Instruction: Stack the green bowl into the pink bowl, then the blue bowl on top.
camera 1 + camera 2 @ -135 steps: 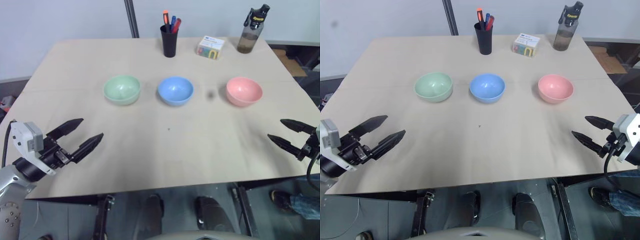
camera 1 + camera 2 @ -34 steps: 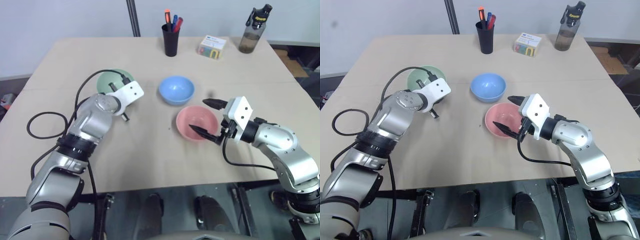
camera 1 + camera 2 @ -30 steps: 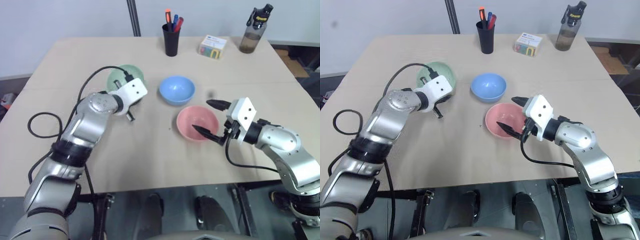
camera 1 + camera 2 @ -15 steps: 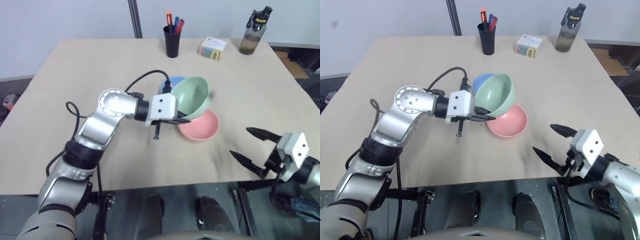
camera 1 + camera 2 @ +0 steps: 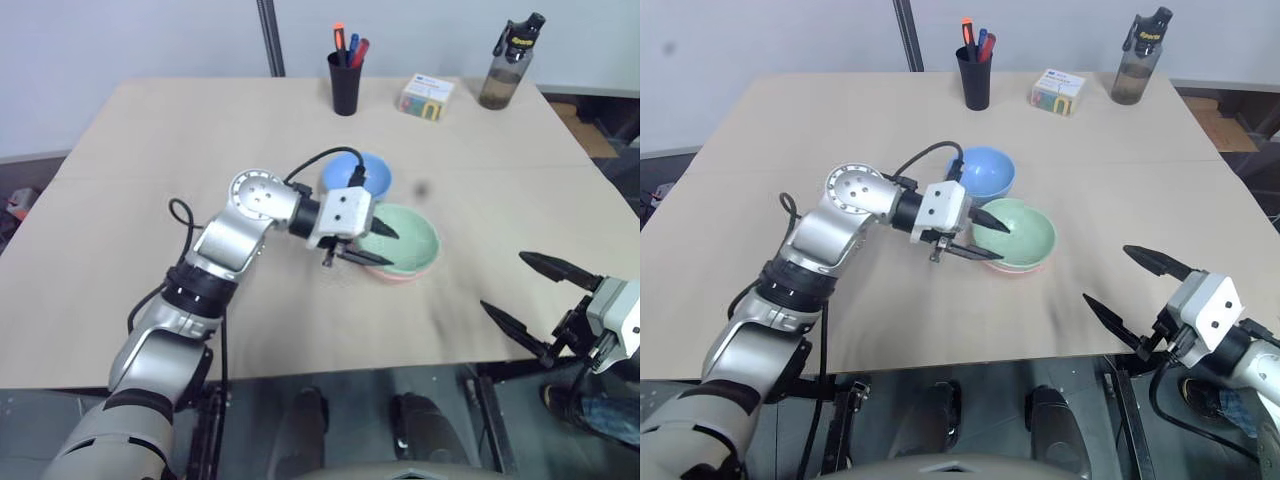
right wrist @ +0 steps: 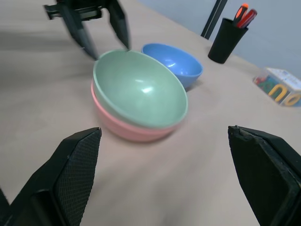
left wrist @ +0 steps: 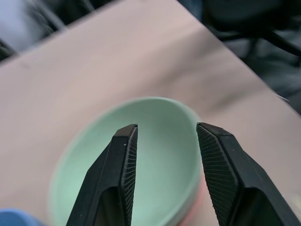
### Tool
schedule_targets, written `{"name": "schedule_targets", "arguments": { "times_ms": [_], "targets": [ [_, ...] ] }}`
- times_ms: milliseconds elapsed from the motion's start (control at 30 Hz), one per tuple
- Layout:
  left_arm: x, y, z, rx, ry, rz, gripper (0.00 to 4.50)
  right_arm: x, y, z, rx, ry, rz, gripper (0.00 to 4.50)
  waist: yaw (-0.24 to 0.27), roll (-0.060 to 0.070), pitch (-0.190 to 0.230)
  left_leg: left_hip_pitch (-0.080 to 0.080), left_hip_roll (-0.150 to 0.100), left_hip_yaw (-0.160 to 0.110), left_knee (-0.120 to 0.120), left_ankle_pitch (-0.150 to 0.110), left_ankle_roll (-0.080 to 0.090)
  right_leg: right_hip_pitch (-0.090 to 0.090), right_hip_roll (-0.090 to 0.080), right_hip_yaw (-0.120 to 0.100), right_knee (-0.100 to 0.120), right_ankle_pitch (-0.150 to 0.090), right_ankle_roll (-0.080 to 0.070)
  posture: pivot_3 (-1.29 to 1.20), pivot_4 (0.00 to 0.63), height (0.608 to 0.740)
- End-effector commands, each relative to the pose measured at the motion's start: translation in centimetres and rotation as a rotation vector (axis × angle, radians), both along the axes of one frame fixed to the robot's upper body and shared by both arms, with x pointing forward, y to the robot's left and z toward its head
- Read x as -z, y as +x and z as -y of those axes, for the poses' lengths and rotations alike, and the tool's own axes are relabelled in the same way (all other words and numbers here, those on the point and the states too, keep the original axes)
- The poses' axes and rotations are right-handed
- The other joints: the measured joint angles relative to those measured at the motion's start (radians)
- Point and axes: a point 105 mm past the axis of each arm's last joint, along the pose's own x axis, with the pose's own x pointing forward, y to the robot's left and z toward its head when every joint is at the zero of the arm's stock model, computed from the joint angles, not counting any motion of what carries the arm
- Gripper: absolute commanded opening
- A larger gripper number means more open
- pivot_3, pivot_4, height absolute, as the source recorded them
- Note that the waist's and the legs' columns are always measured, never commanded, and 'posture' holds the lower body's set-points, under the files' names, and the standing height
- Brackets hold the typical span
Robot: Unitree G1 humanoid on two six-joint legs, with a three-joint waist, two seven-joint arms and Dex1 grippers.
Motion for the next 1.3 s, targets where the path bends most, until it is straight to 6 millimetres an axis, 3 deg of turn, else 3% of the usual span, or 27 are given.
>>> {"name": "schedule_targets", "arguments": {
  "times_ms": [33, 100, 167, 267, 333, 367, 467, 633, 733, 833, 933, 1000, 1100, 1200, 1300],
  "targets": [
    [-3.0, 0.1, -2.1, -0.104, -0.217, 0.034, 2.01, -0.6, 0.9, -0.7, -0.048, -0.013, 0.019, 4.5, -0.005, 0.0, 0.0, 0.0, 0.0, 0.0, 0.0, 0.0, 0.0, 0.0, 0.0, 0.0, 0.0, 0.0, 0.0, 0.0, 0.15, 0.74],
    [-3.0, 0.2, -3.5, -0.181, -0.263, 0.024, 2.01, -0.5, 1.6, -1.0, -0.068, -0.012, -0.004, 4.5, -0.009, 0.001, 0.0, 0.001, 0.0, 0.001, 0.0, 0.0, 0.0, 0.0, 0.0, 0.001, 0.001, 0.0, 0.0, 0.0, 0.15, 0.74],
    [-2.4, 0.0, -6.3, -0.33, -0.304, -0.002, 2.01, -0.4, 2.9, -1.8, -0.105, -0.007, -0.041, 4.5, -0.014, 0.001, 0.0, 0.001, 0.001, 0.0, 0.0, 0.0, 0.0, 0.0, 0.0, 0.001, 0.002, 0.0, 0.0, 0.0, 0.15, 0.74],
    [-0.9, -1.6, -10.3, -0.502, -0.392, -0.106, 2.01, -0.2, 4.7, -3.3, -0.181, -0.037, -0.061, 4.5, -0.03, 0.0, 0.001, 0.003, 0.001, 0.003, 0.0, 0.0, 0.0, 0.0, 0.0, 0.003, 0.003, 0.0, 0.0, 0.0, 0.15, 0.74],
    [0.2, -3.2, -11.7, -0.552, -0.428, -0.183, 2.96, 0.0, 6.2, -3.9, -0.189, -0.088, -0.064, 4.5, -0.022, 0.0, 0.001, 0.002, 0.001, 0.001, -0.001, 0.0, 0.0, -0.001, 0.0, 0.001, 0.005, 0.0, 0.0, 0.0, 0.15, 0.74],
    [0.9, -4.2, -12.5, -0.591, -0.428, -0.189, 3.23, -0.2, 7.3, -4.6, -0.214, -0.116, -0.052, 4.5, -0.023, 0.0, 0.001, 0.002, 0.001, 0.001, -0.001, 0.0, 0.0, -0.001, 0.0, 0.001, 0.004, 0.0, 0.0, 0.0, 0.15, 0.74],
    [1.7, -5.8, -14.0, -0.706, -0.453, -0.164, 4.41, -0.8, 10.1, -6.1, -0.261, -0.198, -0.029, 4.5, -0.025, -0.001, 0.002, 0.002, 0.001, 0.003, 0.0, 0.0, 0.0, -0.001, -0.001, 0.002, 0.004, 0.0, 0.0, 0.0, 0.15, 0.74],
    [2.5, -8.6, -15.1, -0.783, -0.467, -0.184, 4.48, -4.0, 15.8, -9.7, -0.321, -0.268, 0.041, 4.5, -0.027, 0.001, 0.003, 0.002, 0.001, 0.002, 0.001, 0.0, 0.0, -0.002, -0.001, 0.001, 0.005, 0.0, -0.001, 0.0, 0.15, 0.74],
    [2.4, -9.2, -15.4, -0.816, -0.463, -0.159, 4.48, -5.5, 17.5, -12.5, -0.38, -0.32, 0.097, 4.5, -0.025, 0.001, 0.003, 0.002, 0.001, 0.002, 0.0, 0.0, 0.0, -0.004, 0.0, 0.001, 0.007, 0.002, -0.004, 0.0, 0.15, 0.74],
    [1.9, -9.0, -15.5, -0.854, -0.484, -0.12, 4.48, -6.6, 18.3, -14.3, -0.429, -0.32, 0.137, 4.5, -0.021, 0.001, 0.003, 0.001, 0.001, 0.001, -0.002, 0.0, 0.0, -0.005, 0.0, 0.0, 0.006, 0.002, -0.005, 0.0, 0.15, 0.74],
    [1.9, -8.4, -15.7, -0.919, -0.463, -0.072, 4.48, -7.0, 18.8, -14.7, -0.443, -0.275, 0.141, 4.5, -0.018, 0.001, 0.003, 0.0, 0.001, 0.001, -0.003, 0.0, 0.0, -0.004, 0.0, 0.0, 0.004, 0.002, -0.005, 0.0, 0.15, 0.74],
    [1.9, -6.9, -16.0, -0.98, -0.408, -0.014, 4.48, -7.4, 17.5, -14.5, -0.519, -0.162, 0.156, 4.5, -0.013, 0.001, 0.003, 0.0, 0.0, 0.001, -0.003, 0.0, 0.0, -0.004, 0.0, 0.0, 0.004, 0.002, -0.005, 0.0, 0.15, 0.74],
    [1.6, -5.0, -15.9, -1.022, -0.355, 0.031, 4.48, -7.4, 15.8, -13.5, -0.58, -0.081, 0.129, 4.5, -0.003, 0.002, 0.003, 0.0, 0.0, 0.0, -0.003, 0.0, 0.0, -0.004, 0.0, -0.001, 0.005, 0.002, -0.005, 0.0, 0.15, 0.74],
    [0.2, -1.2, -15.6, -1.013, -0.211, 0.159, 4.48, -6.1, 14.0, -10.0, -0.489, -0.059, 0.059, 4.5, 0.016, 0.003, 0.004, 0.001, 0.0, 0.0, -0.003, 0.0, 0.0, -0.004, 0.0, -0.001, 0.006, 0.002, -0.005, 0.0, 0.15, 0.74],
    [-0.6, 1.1, -14.1, -0.894, -0.089, 0.204, 4.48, -5.3, 12.1, -7.0, -0.348, -0.046, 0.003, 4.5, 0.022, 0.003, 0.004, -0.001, -0.001, -0.001, -0.002, 0.0, -0.001, -0.004, 0.0, -0.002, 0.006, 0.001, -0.003, 0.0, 0.15, 0.74]
  ]
}}
